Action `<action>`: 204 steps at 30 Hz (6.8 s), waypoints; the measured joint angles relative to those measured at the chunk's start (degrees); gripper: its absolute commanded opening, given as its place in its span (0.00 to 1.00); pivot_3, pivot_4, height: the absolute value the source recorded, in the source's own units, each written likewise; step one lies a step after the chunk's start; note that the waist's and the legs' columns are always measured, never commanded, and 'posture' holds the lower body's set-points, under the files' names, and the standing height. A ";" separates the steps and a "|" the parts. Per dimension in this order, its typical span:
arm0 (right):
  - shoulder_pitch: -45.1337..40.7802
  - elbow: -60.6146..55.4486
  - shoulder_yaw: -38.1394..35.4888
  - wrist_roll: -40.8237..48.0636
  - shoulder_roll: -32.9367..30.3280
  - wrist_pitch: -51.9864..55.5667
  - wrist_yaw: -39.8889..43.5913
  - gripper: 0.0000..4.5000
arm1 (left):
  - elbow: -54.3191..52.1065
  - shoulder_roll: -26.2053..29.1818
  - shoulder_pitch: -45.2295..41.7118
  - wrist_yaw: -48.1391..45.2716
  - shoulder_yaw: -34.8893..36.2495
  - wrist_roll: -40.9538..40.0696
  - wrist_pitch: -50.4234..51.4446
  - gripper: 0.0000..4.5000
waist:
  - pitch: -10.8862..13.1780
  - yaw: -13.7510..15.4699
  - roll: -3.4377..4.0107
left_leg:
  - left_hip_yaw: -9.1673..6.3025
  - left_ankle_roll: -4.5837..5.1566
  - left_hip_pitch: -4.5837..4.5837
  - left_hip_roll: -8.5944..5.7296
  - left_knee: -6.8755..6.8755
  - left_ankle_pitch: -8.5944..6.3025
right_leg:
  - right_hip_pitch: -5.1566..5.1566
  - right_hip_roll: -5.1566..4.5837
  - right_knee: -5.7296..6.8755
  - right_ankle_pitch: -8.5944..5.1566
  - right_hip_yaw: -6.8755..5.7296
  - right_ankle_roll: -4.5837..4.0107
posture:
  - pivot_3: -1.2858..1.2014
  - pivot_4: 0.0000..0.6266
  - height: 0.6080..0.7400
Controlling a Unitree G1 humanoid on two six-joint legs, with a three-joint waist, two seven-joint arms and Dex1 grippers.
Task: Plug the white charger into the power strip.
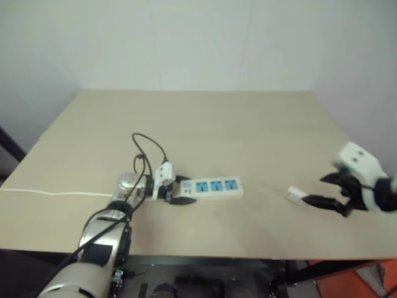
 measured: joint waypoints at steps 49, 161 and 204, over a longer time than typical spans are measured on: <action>-33.03 42.46 43.77 -35.04 21.00 -1.39 21.57 0.25 | -1.38 -0.50 -0.12 -3.84 -0.28 -0.02 1.11 0.73 | -0.04 0.14 0.11 | -0.06 0.00 -0.56 -0.12 0.34 0.01 | -0.68 -0.07 0.49 0.26 -0.04 -0.38 | 0.52 0.24 1.00; -12.36 61.78 5.61 -10.72 57.23 -75.33 27.79 0.25 | -1.95 -1.89 -0.13 -6.71 -1.55 -0.01 3.60 0.73 | -0.19 0.09 0.04 | -0.19 0.02 0.17 -0.13 0.27 0.00 | 0.18 -0.04 0.36 0.31 -0.13 -0.35 | 0.52 0.24 1.00; -7.78 58.76 2.63 -11.88 53.69 -80.21 24.23 1.00 | -1.80 -0.87 -0.25 -7.36 -2.40 -0.41 9.83 1.00 | -0.57 -0.44 -0.32 | -0.19 0.01 0.70 -0.07 0.02 -0.01 | 0.62 0.01 0.26 0.03 -0.11 0.04 | 0.52 0.24 1.00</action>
